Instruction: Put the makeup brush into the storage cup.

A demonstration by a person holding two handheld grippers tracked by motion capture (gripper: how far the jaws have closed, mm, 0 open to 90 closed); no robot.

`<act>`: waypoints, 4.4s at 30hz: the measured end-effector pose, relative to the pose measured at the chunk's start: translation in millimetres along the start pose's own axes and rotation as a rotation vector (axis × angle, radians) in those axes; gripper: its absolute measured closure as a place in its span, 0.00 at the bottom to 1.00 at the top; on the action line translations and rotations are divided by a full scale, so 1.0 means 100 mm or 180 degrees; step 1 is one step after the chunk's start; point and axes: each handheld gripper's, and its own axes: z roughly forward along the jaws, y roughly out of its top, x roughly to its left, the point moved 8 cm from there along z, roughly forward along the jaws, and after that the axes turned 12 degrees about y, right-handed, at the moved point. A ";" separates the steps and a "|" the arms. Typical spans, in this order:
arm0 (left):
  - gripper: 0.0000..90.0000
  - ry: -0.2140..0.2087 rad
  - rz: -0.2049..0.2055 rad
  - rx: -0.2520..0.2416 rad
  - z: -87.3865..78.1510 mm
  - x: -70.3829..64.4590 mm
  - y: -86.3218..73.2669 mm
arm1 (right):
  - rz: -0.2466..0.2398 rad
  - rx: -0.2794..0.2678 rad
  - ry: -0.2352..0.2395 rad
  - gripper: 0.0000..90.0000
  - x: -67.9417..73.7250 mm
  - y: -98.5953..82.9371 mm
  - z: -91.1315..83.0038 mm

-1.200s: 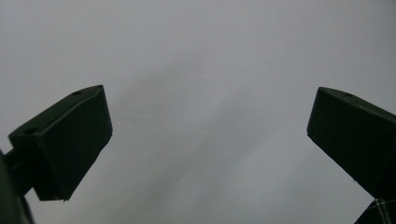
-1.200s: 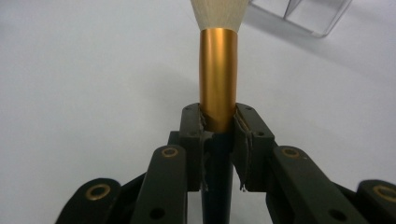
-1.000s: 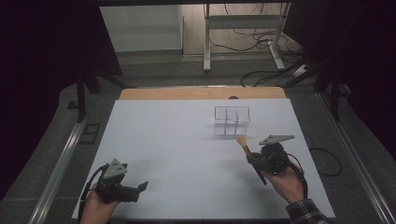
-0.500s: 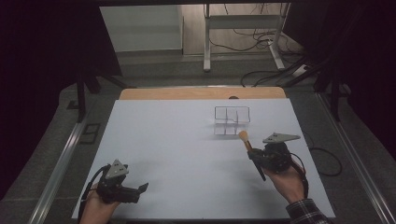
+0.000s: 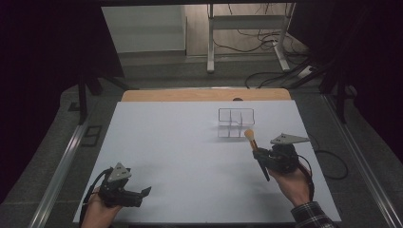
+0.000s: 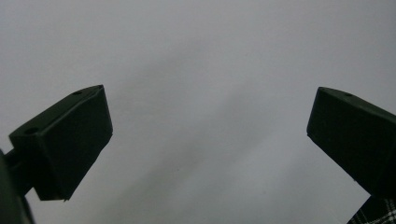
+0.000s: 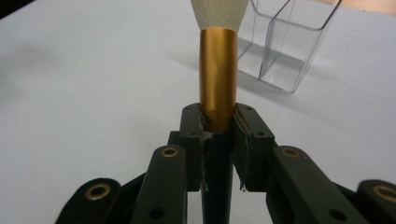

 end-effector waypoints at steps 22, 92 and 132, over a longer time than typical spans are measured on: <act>0.01 0.0001 -0.0007 -0.0002 0.00 0.00 0.00 | -0.0123 -0.0407 -0.0083 0.82 -0.01 0.19 -0.10; 0.01 0.0048 -0.0030 -0.0016 -0.02 0.01 -0.01 | 0.0024 -0.0822 -0.0041 0.82 -0.36 0.70 -0.09; 0.01 0.0061 -0.0052 -0.0034 -0.03 0.02 -0.02 | -0.0010 -0.0899 -0.0160 0.83 -0.59 0.99 0.08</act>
